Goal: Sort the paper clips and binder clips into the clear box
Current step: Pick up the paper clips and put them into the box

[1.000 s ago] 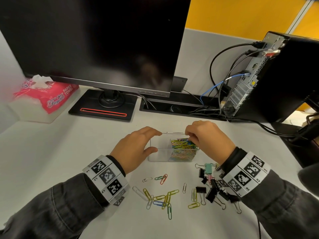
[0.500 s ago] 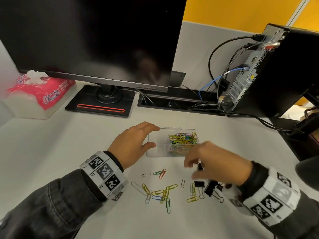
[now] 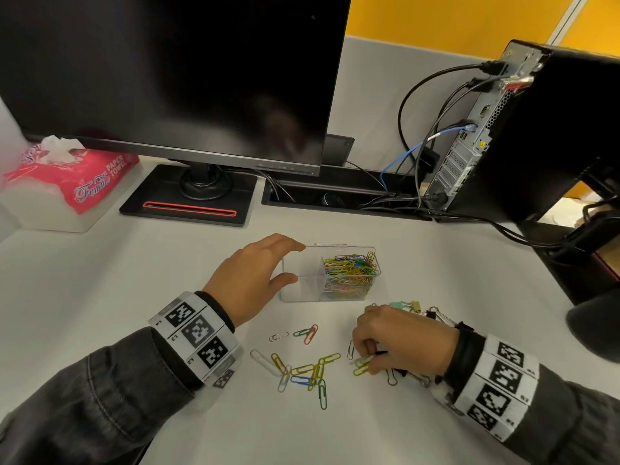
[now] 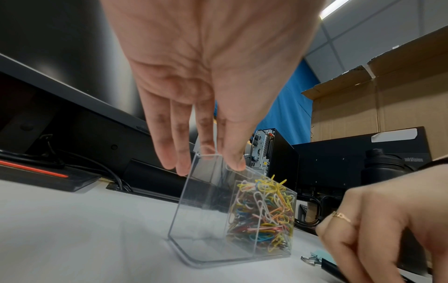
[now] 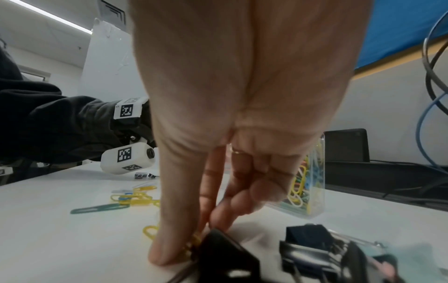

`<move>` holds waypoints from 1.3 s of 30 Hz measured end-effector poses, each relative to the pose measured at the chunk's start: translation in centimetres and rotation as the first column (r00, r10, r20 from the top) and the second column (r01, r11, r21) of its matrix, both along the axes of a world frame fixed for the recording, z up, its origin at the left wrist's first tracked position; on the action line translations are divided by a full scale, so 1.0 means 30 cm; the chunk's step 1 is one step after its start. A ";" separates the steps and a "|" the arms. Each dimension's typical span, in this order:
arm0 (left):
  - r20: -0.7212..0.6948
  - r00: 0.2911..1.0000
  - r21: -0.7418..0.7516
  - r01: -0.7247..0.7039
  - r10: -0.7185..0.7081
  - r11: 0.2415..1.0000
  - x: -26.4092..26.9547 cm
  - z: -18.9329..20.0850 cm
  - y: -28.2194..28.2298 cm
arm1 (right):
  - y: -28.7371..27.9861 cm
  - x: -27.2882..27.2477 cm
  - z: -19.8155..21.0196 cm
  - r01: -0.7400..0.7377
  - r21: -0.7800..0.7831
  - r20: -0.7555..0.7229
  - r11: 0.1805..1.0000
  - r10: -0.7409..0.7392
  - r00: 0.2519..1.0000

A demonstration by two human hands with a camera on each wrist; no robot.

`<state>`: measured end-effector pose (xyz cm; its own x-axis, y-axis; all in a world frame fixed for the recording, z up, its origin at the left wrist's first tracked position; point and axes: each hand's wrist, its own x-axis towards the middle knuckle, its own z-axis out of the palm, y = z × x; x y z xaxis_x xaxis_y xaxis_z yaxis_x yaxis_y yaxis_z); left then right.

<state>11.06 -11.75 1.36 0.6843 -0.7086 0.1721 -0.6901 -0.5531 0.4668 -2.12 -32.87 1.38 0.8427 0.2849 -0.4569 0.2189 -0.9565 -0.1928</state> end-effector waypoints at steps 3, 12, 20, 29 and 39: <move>0.005 1.000 0.007 0.003 -0.003 1.000 0.001 0.001 0.000 | -0.001 0.013 0.009 0.008 0.022 -0.069 1.000 -0.007 0.998; 0.008 1.000 0.009 0.002 -0.002 1.000 0.002 0.000 0.002 | 0.009 0.004 0.008 -0.035 0.065 0.016 0.997 0.034 0.999; 0.005 1.000 0.000 0.009 -0.009 1.000 0.001 0.001 0.002 | -0.052 0.064 0.148 0.098 0.339 0.284 0.936 -0.201 0.937; 0.005 1.000 -0.007 0.019 -0.019 1.000 0.007 -0.004 0.004 | -0.087 0.209 0.172 0.142 0.160 0.572 0.977 -0.209 0.793; 0.009 1.000 -0.001 0.023 -0.023 1.000 0.006 -0.001 0.005 | 0.005 0.115 0.193 0.140 0.165 0.628 0.976 -0.214 0.749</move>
<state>11.24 -11.61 1.34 0.6660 -0.7241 0.1794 -0.7071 -0.5361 0.4610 1.32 -32.71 7.17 0.9668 0.1144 0.2284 0.1548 -0.9736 -0.1676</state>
